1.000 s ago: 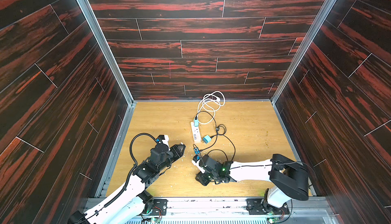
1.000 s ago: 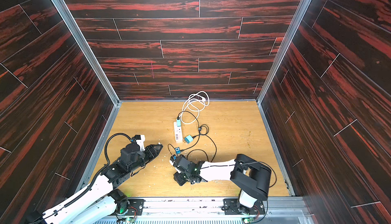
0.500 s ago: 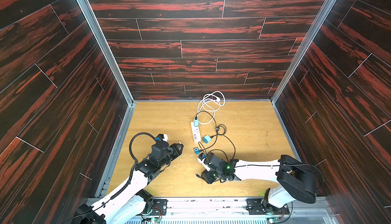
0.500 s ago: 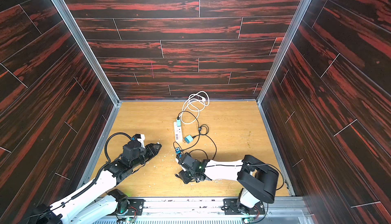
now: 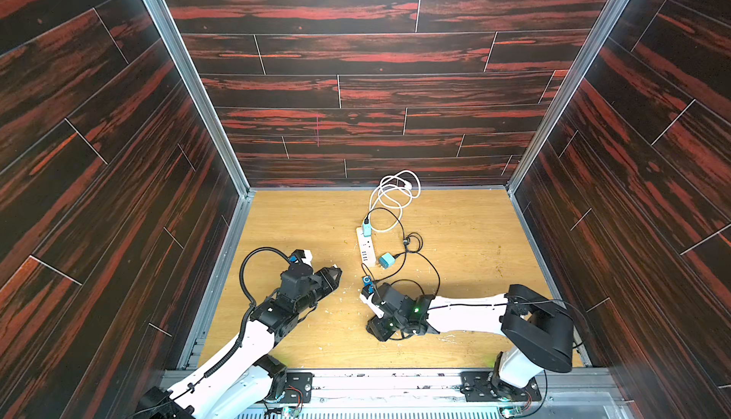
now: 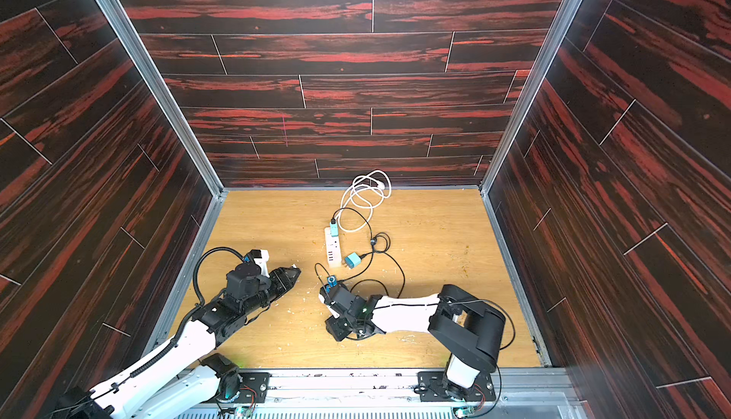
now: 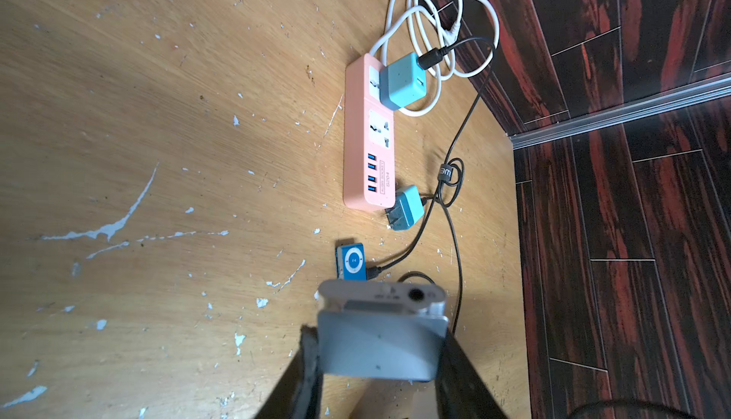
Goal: Charge mp3
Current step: Pick up the charging cable from the center of the board.
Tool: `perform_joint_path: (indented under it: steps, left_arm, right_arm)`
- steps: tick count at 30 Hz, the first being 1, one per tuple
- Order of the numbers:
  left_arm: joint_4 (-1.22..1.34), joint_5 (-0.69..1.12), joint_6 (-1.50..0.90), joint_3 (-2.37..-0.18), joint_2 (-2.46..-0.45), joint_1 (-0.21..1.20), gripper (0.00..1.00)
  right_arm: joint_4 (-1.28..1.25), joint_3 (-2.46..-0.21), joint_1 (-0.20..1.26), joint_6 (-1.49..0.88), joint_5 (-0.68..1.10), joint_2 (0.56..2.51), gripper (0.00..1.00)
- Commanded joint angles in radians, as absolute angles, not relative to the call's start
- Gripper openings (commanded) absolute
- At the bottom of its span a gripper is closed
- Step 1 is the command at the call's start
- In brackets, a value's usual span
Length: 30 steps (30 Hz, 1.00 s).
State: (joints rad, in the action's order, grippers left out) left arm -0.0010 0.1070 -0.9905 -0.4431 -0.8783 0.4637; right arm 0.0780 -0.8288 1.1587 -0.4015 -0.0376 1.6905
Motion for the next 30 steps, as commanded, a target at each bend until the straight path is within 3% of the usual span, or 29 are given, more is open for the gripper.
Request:
perform_joint_path:
  steps: [1,19,22,27,30]
  left_arm:
    - [-0.012,0.11,-0.97,-0.451,-0.855,0.456,0.0]
    - [-0.04,0.103,-0.979,-0.437,-0.805,0.453,0.0]
    - [-0.046,0.101,-0.977,-0.436,-0.798,0.453,0.0]
    - [-0.046,0.103,-0.979,-0.436,-0.796,0.453,0.0]
    - [-0.047,0.103,-0.981,-0.434,-0.795,0.453,0.0]
  right_arm:
    - [0.149,-0.845,1.185,-0.413,-0.03,1.759,0.46]
    - [0.321,-0.857,1.256,-0.428,-0.154,1.78,0.33]
    - [0.333,-0.857,1.259,-0.426,-0.147,1.775,0.27]
    - [0.338,-0.856,1.268,-0.426,-0.142,1.782,0.25]
    - [0.344,-0.862,1.269,-0.424,-0.139,1.794,0.16]
